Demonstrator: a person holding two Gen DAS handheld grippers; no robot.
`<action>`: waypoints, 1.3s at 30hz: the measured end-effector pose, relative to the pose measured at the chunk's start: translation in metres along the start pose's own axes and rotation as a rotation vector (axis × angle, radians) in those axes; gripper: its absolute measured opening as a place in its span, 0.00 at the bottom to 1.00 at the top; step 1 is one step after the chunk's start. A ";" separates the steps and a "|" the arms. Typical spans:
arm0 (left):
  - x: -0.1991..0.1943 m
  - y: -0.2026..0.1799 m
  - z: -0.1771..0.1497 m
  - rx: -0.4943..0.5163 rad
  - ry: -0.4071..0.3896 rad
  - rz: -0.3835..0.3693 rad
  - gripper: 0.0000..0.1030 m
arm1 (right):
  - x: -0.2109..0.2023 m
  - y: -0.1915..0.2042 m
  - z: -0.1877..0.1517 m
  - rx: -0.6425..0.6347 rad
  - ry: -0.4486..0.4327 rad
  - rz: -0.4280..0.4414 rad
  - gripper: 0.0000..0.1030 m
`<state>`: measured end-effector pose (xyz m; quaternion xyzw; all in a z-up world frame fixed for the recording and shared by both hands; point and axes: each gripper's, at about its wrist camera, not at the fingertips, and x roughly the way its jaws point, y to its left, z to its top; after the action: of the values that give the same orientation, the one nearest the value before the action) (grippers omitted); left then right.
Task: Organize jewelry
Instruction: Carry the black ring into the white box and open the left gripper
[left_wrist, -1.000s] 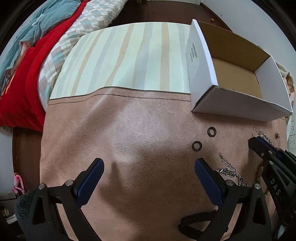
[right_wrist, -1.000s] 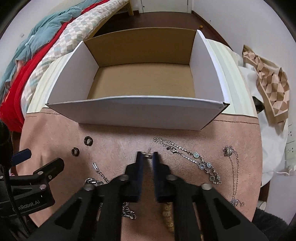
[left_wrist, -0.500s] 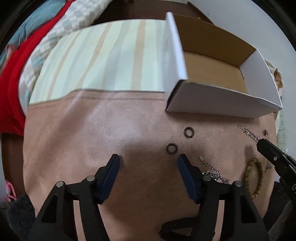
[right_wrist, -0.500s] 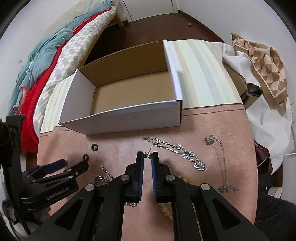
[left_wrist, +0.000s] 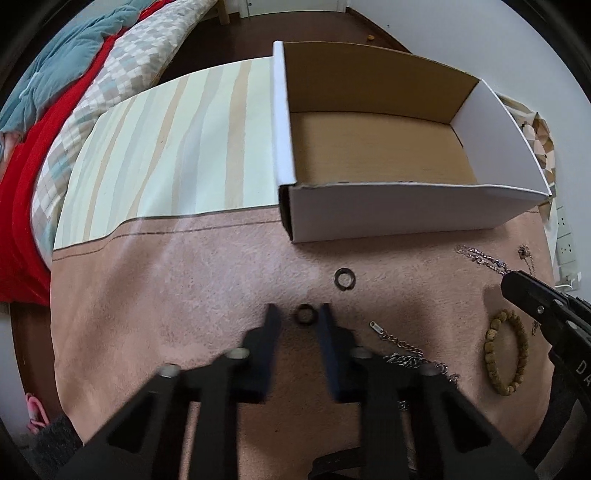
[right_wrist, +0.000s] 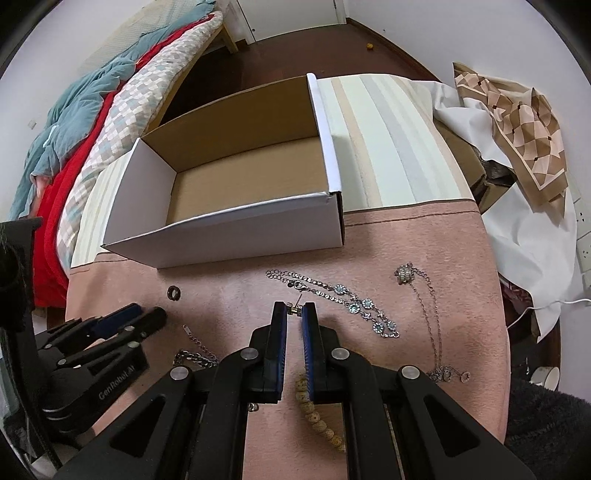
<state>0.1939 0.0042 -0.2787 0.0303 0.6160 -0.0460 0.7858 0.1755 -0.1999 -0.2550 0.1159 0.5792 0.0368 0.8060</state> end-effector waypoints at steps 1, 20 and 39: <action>0.000 0.000 0.000 0.007 -0.001 -0.001 0.10 | 0.000 0.000 0.000 0.001 0.000 -0.001 0.09; -0.104 -0.011 0.028 0.010 -0.222 -0.059 0.10 | -0.078 0.010 0.033 -0.007 -0.159 0.083 0.08; -0.020 -0.011 0.146 -0.052 -0.040 -0.176 0.11 | 0.012 0.014 0.146 -0.078 -0.006 0.098 0.09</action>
<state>0.3290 -0.0212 -0.2248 -0.0453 0.6013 -0.0993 0.7916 0.3181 -0.2055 -0.2185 0.1128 0.5685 0.0986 0.8089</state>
